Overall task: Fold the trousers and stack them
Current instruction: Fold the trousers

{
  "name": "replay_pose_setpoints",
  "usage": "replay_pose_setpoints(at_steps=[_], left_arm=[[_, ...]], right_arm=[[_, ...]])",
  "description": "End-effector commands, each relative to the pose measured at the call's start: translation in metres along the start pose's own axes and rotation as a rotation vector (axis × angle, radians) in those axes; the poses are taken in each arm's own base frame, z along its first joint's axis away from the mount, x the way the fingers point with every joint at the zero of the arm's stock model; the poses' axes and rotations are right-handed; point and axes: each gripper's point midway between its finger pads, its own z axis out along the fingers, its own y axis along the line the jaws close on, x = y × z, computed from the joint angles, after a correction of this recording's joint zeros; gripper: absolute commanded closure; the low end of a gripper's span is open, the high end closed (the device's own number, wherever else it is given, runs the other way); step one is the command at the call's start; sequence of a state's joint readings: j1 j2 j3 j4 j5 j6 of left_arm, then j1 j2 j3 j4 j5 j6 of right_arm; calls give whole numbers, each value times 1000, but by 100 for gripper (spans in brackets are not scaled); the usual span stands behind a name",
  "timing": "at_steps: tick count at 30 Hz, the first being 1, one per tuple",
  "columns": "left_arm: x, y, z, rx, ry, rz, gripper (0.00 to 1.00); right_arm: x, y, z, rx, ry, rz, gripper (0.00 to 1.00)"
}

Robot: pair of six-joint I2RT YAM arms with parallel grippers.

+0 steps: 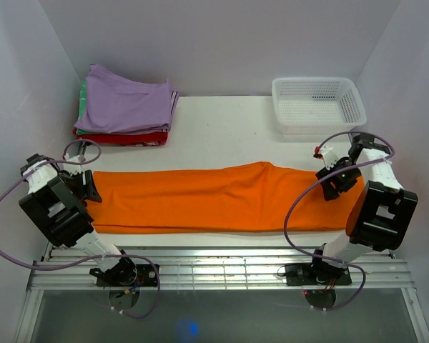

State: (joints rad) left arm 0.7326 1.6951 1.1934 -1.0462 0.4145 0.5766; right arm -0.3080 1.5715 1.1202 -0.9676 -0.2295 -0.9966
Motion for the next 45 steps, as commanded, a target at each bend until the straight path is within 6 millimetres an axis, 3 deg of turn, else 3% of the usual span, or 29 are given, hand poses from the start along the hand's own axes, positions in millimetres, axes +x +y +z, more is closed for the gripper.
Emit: replay_pose_setpoints(at_steps=[1,4,6,9,13,14,15,16,18,19,21,22,25,28,31,34,35,38,41,45], left_arm=[[-4,-8,-3,-1,-37,91,30],[-5,1,16,-36,-6,85,33],[-16,10,27,-67,-3,89,37],[-36,30,41,-92,16,44,40],[-76,57,50,-139,0,13,42],[-78,63,59,-142,26,-3,42],[-101,69,51,-163,-18,13,42],[-112,70,49,-161,-36,21,42],[-135,67,39,-145,-76,43,40],[-141,62,33,-127,-97,55,34],[-148,41,10,-60,-153,92,26],[-144,33,5,-35,-159,97,23],[-129,17,-24,-6,-205,103,14],[-111,8,-54,66,-262,107,2],[-82,12,-63,103,-236,43,2],[-55,17,-59,122,-230,14,2],[-47,20,-48,106,-252,24,2],[-52,22,-44,100,-291,25,2],[-57,24,-35,94,-343,4,2],[-54,25,-23,95,-362,-30,2]], right_arm=[[9,-7,-17,121,14,-65,34],[26,-1,-2,102,74,-28,35],[43,6,20,66,138,10,36],[51,11,41,26,170,57,37],[26,23,55,-18,122,92,37],[13,30,58,-23,106,84,37],[-1,36,58,-41,64,79,37],[-12,41,57,-54,39,83,37],[-37,58,50,-128,-27,133,37],[-55,52,39,-126,-72,144,36],[-65,53,17,-125,-106,158,34],[-73,47,4,-99,-138,136,34],[-60,34,-26,-18,-134,61,30],[-33,22,-45,38,-88,-16,30],[3,17,-48,37,-8,-53,32],[25,14,-37,54,25,-43,33],[25,8,-18,64,3,-2,32],[27,3,-4,66,5,36,33],[42,-10,18,78,48,92,33],[56,-12,31,62,88,121,33]])
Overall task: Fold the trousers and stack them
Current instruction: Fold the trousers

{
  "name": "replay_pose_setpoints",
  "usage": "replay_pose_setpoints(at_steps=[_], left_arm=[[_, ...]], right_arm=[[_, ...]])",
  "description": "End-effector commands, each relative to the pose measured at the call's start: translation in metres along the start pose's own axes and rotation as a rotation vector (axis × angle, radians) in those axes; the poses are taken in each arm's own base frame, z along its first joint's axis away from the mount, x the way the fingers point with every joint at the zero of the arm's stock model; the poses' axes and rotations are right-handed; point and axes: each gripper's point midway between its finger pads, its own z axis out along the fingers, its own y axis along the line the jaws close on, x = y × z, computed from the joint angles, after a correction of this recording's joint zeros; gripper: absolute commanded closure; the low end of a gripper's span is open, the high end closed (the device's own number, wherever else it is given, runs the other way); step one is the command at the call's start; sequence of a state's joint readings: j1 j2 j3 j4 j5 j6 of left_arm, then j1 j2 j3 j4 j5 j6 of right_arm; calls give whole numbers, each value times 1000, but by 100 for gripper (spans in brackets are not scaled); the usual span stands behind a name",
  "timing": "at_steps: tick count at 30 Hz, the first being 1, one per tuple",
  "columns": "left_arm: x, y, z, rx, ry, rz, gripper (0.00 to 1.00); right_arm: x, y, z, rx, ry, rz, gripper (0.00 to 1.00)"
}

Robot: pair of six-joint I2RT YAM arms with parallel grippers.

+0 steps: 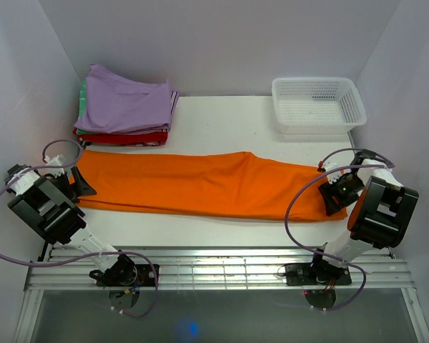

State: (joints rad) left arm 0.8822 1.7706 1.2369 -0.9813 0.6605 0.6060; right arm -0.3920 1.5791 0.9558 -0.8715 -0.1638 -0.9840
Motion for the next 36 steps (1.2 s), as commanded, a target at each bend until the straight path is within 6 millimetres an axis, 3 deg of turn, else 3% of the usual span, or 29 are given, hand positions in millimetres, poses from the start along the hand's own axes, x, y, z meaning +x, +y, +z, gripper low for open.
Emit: replay_pose_setpoints(at_steps=[1,7,12,20,24,28,36], left_arm=[[-29,0,-9,-33,-139,63,2],[-22,13,-2,-93,-134,53,2],[-15,28,10,-123,-104,-5,2],[0,36,17,-164,-76,-24,2],[-2,36,17,-157,-80,-25,2],[0,37,20,-149,-61,-32,2],[9,37,23,-147,-41,-36,2]], right_arm=[[2,-19,5,62,0,18,33],[-4,-18,-5,60,-26,23,33],[-14,-25,-35,97,-65,-25,30],[14,-26,-82,174,-6,-159,30],[32,-14,-86,196,43,-329,35],[44,-7,-74,194,78,-465,34],[44,-6,-51,251,76,-675,25]])
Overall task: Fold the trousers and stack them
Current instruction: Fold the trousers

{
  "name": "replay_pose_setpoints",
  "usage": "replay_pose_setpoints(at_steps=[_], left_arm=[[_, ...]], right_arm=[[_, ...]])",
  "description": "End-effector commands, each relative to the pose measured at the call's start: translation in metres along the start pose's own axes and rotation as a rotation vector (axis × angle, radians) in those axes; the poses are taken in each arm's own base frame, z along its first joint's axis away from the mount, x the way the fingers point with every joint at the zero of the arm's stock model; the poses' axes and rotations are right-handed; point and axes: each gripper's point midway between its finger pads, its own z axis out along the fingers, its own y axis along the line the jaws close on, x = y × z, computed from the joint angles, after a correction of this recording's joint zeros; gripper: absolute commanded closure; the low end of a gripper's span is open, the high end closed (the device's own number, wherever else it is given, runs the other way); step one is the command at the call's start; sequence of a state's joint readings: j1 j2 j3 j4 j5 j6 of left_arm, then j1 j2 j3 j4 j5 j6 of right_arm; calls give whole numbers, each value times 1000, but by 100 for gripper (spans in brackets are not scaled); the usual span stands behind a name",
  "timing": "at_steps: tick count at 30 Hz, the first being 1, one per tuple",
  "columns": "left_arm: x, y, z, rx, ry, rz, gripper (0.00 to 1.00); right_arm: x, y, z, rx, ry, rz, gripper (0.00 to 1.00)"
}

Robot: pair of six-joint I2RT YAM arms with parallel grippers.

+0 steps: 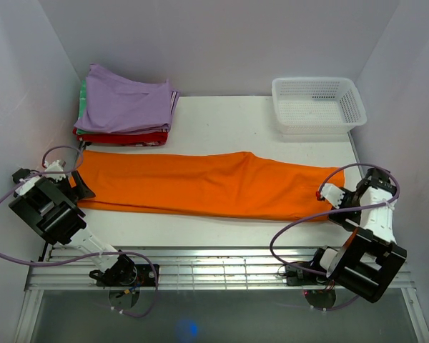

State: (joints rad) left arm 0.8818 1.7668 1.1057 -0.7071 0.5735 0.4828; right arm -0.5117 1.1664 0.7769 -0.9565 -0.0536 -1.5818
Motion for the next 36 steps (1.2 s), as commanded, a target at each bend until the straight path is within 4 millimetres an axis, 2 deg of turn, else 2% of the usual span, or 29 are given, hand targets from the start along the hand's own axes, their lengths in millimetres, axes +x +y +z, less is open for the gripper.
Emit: replay_pose_setpoints(at_steps=[1,6,9,13,15,16,23,31,36], left_arm=[[6,3,0,-12,17,5,2],[6,5,0,-22,24,4,2],[6,6,0,-28,29,-2,2],[4,8,1,-33,27,-2,2],[1,11,0,-41,25,-2,2],[1,11,1,-40,29,-3,2],[1,15,2,-51,36,-2,2],[-1,22,3,-72,42,-4,2],[-2,24,3,-79,43,-2,2]], right_arm=[[-6,-13,4,60,0,-187,23],[-19,-16,22,69,-28,-195,20],[-24,-28,28,117,-25,-209,25],[-30,-31,37,122,-30,-222,44],[-31,-35,38,130,-24,-227,50],[-32,-37,37,131,-24,-226,59],[-37,-54,19,151,-26,-224,92],[-31,-63,14,154,10,-250,92],[-15,-64,11,156,40,-261,92]])
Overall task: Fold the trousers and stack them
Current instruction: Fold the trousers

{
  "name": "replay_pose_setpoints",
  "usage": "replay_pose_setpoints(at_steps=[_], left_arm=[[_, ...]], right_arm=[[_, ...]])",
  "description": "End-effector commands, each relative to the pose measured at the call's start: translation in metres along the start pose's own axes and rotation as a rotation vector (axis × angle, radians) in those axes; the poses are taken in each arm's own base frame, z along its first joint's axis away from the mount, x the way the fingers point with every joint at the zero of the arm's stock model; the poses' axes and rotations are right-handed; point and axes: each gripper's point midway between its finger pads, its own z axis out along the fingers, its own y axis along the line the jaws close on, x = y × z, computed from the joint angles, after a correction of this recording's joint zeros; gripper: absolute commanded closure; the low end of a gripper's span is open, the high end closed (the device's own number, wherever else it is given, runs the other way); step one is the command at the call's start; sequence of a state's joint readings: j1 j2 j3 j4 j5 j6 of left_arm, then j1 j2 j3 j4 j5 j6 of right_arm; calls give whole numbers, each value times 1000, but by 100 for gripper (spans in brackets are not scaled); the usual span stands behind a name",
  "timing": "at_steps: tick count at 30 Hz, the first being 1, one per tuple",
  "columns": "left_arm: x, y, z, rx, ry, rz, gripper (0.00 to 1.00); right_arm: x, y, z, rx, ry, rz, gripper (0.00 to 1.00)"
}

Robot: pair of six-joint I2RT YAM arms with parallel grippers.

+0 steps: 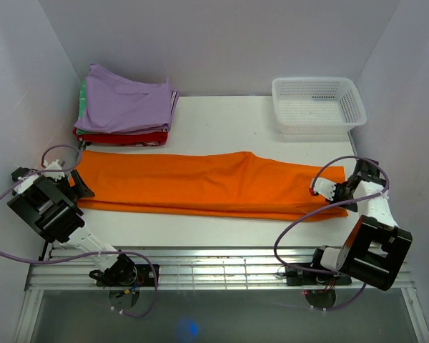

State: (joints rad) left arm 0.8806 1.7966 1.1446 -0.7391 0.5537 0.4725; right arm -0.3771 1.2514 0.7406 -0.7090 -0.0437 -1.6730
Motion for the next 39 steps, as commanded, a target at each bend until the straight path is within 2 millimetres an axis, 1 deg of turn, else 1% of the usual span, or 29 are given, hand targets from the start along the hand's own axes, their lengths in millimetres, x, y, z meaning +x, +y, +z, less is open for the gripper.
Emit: replay_pose_setpoints(at_steps=[1,6,7,10,16,18,23,25,28,30,32,33,34,35,37,38,39], left_arm=[[-2,20,3,-71,15,22,2],[0,23,4,-81,22,17,2],[1,24,5,-85,25,17,2],[2,27,6,-94,31,16,2],[2,29,6,-105,33,16,2],[1,30,6,-108,32,14,2],[2,31,6,-112,34,16,2],[1,31,6,-113,31,19,2],[2,32,6,-114,33,20,2],[3,30,6,-106,36,19,2],[1,26,5,-85,31,31,2],[-1,16,3,-32,23,34,2],[3,13,1,-22,39,47,2],[-3,4,-2,27,13,93,2],[-4,-16,-17,85,-1,145,2],[-8,-25,-23,123,-25,210,2],[-10,-31,-30,134,-36,243,2]], right_arm=[[21,-16,-14,42,63,-32,92],[45,-19,-20,43,92,-6,92],[47,-18,-19,35,93,-8,92],[52,-20,-20,38,98,-2,92],[55,-23,-27,53,98,-12,92],[61,-28,-31,67,105,-9,92],[73,-33,-34,67,114,13,92],[74,-35,-34,72,111,14,92],[74,-32,-34,68,111,5,92],[71,-25,-30,51,104,4,92],[66,-12,-26,16,85,-2,91],[62,-5,-27,-1,74,-11,76],[61,-3,-27,1,75,-11,75],[56,1,-27,-4,55,-8,63],[50,-4,-37,26,30,-4,49],[39,-1,-41,18,-26,17,38],[35,-17,-57,63,-45,23,34]])
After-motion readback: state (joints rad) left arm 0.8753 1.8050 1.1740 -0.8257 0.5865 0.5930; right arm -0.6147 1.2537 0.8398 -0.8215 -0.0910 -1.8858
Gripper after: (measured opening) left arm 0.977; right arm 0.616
